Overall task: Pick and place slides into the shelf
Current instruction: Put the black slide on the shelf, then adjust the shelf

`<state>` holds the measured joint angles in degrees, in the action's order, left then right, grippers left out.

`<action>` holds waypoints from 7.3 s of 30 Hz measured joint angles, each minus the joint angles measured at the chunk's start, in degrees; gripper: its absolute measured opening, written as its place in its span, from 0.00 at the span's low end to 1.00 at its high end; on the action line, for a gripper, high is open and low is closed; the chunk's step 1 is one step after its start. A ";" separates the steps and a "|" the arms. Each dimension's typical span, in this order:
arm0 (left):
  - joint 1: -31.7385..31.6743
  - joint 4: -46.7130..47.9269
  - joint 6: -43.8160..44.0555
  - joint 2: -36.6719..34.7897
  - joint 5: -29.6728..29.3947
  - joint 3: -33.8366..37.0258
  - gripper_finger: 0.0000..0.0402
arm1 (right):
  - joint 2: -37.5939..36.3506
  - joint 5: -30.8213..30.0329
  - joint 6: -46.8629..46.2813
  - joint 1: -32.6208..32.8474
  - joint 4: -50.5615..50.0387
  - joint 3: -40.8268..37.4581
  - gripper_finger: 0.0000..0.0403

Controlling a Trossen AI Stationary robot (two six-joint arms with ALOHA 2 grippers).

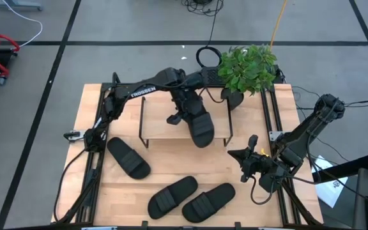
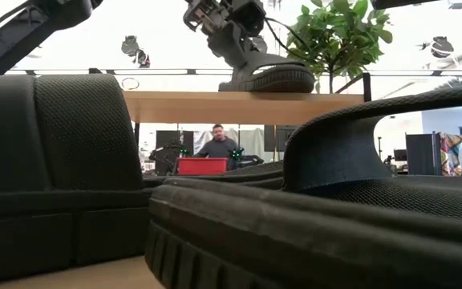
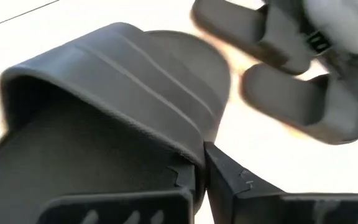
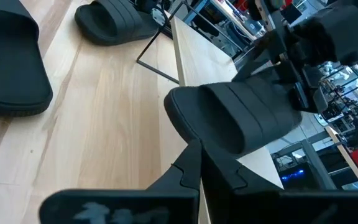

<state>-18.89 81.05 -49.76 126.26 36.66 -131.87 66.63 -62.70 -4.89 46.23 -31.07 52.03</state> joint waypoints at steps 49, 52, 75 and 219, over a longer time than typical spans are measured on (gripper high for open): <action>2.65 3.16 33.68 -6.47 -39.99 0.43 0.00 | 0.02 2.94 -1.07 0.01 0.07 0.02 0.00; 2.70 3.12 33.81 -6.20 -39.93 1.29 0.00 | 0.02 2.93 -1.07 0.01 0.05 0.02 0.00; 2.88 -8.16 34.07 -6.21 -39.93 8.83 0.00 | 0.02 2.78 0.00 0.01 1.31 0.02 0.00; 26.14 -61.76 82.27 -89.71 -71.50 112.78 0.00 | -19.70 11.91 -22.43 -22.44 3.86 -22.84 0.00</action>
<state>7.25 19.29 32.51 36.55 -34.84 -19.09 46.93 -50.78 -27.31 23.79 -27.21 29.19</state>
